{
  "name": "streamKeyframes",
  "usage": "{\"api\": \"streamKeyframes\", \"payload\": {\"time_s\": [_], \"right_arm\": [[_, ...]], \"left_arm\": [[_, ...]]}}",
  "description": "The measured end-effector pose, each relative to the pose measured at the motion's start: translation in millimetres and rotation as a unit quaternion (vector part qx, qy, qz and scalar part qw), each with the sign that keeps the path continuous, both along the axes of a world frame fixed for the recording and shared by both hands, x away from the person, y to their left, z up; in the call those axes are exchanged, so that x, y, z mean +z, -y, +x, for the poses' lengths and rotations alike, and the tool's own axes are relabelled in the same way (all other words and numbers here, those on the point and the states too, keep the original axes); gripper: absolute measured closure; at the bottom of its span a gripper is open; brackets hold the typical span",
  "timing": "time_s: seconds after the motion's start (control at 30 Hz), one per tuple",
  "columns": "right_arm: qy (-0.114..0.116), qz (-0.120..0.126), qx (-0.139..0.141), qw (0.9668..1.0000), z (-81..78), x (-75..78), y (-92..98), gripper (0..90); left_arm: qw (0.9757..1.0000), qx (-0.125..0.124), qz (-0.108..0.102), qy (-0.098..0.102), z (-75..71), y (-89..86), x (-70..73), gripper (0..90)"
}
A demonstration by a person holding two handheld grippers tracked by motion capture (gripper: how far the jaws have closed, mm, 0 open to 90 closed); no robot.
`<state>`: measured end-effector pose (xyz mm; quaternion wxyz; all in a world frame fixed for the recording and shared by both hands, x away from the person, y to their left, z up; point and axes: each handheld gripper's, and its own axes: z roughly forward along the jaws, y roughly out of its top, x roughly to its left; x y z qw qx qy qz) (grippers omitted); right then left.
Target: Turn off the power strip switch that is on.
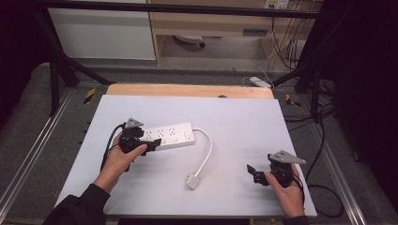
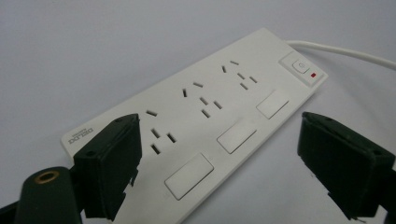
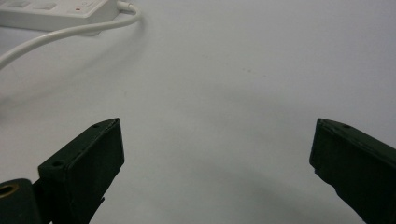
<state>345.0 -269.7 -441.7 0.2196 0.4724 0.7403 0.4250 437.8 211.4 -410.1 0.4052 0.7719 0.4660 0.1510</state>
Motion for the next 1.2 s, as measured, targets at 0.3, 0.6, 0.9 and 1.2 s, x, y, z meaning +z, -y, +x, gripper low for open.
{"api": "streamKeyframes", "payload": {"time_s": [0.3, 0.6, 0.9, 1.2], "right_arm": [[0.001, 0.001, 0.001, 1.0000, -0.1, 0.1, 0.4, 3.5], [0.001, -0.001, 0.001, 1.0000, -0.1, 0.1, 0.2, 3.5], [0.000, -0.001, 0.000, 1.0000, -0.3, 0.1, -0.4, 3.5], [0.000, -0.002, 0.000, 1.0000, -0.3, 0.1, -1.1, 3.5]], "left_arm": [[1.0000, -0.002, -0.004, 0.007, -5.4, -7.5, 7.1, 12.0], [0.9998, 0.002, -0.011, 0.020, -14.2, -20.5, 13.7, 11.6], [0.9995, 0.006, -0.015, 0.026, -32.9, -40.1, 20.8, 11.4], [0.9992, 0.008, -0.018, 0.035, -48.5, -56.4, 27.4, 11.2]]}}
